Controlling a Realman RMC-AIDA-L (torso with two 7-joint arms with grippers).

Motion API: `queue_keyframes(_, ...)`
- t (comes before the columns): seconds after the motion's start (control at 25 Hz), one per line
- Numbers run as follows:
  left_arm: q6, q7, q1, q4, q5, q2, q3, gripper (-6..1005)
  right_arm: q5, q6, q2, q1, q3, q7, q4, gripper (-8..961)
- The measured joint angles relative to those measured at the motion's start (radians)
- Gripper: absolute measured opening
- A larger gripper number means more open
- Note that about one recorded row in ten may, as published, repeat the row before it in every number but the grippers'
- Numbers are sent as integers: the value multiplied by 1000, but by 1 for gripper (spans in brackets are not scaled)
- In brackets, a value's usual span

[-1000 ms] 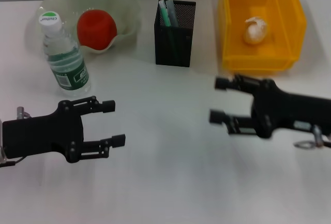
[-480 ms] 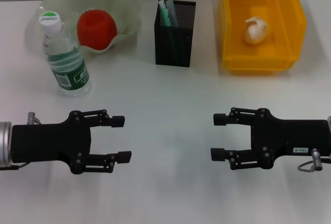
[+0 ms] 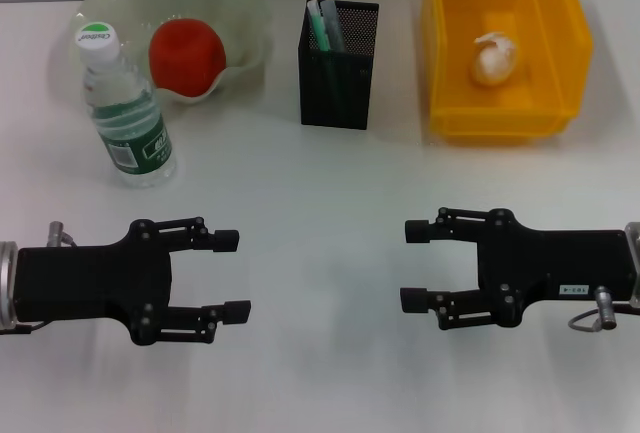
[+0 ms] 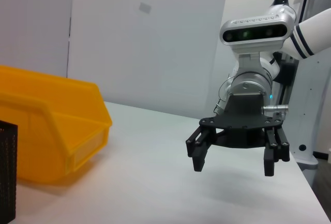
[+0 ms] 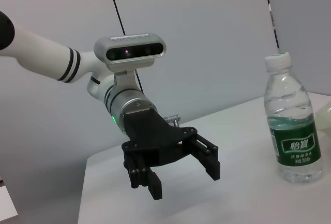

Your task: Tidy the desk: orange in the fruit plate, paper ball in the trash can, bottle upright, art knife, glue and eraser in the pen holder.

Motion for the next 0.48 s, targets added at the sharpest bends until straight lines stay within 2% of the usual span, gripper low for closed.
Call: queue_keyframes(0.48, 5, 1, 0, 10, 0, -5, 0, 785, -2, -1, 7, -1, 1, -3, 1, 819)
